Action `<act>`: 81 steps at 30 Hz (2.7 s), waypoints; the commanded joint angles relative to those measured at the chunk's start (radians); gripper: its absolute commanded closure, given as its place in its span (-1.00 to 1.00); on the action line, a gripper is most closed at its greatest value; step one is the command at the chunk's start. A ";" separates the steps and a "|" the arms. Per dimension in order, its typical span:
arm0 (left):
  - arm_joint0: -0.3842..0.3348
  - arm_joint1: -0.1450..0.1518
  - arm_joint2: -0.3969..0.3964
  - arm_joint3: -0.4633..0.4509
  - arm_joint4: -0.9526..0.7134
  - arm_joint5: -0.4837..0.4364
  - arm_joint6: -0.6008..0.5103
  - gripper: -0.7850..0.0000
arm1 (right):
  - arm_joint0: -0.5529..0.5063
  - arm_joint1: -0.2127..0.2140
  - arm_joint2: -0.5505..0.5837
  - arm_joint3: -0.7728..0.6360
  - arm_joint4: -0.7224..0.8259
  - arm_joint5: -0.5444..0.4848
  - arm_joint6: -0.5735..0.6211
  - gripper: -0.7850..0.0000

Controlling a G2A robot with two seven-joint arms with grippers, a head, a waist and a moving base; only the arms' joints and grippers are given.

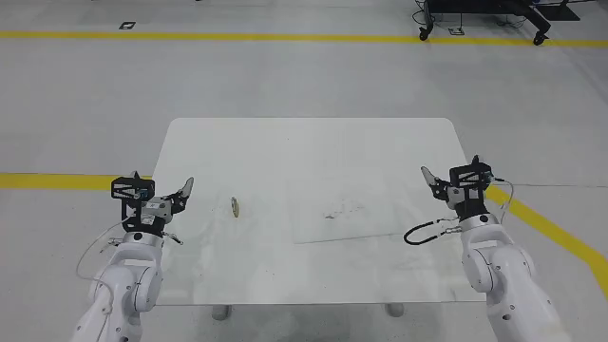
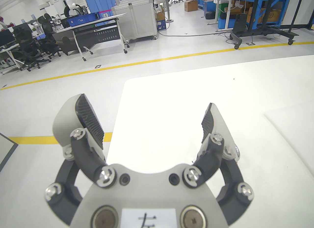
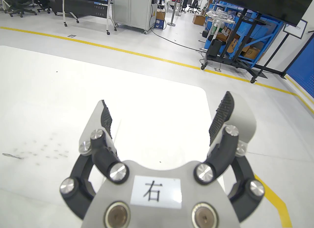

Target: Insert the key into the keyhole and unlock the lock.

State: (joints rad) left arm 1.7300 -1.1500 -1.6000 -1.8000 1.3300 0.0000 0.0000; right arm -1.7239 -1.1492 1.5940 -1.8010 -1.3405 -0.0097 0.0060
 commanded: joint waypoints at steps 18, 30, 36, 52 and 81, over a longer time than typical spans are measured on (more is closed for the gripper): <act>0.000 0.000 0.000 0.000 0.000 0.000 0.000 -1.00 | 0.151 0.001 -0.112 0.052 -0.088 -0.190 0.166 -1.00; 0.000 0.000 0.000 0.000 0.000 0.000 0.000 -1.00 | 0.392 0.023 -0.203 0.338 -0.068 -0.803 0.080 -1.00; 0.000 0.000 0.000 0.000 0.000 0.000 0.000 -1.00 | 0.364 0.035 -0.185 0.344 -0.100 -0.886 -0.036 -1.00; 0.000 0.000 0.000 0.000 0.000 0.000 0.000 -1.00 | 0.363 0.035 -0.190 0.343 -0.098 -0.893 -0.037 -1.00; 0.000 0.000 0.000 0.000 0.000 0.000 0.000 -1.00 | 0.958 0.124 -1.059 0.780 0.016 -1.003 -0.154 0.21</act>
State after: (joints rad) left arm 1.7300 -1.1500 -1.6000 -1.8000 1.3300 0.0000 0.0000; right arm -0.7785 -1.0214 0.5471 -1.0338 -1.3225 -1.0123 -0.1438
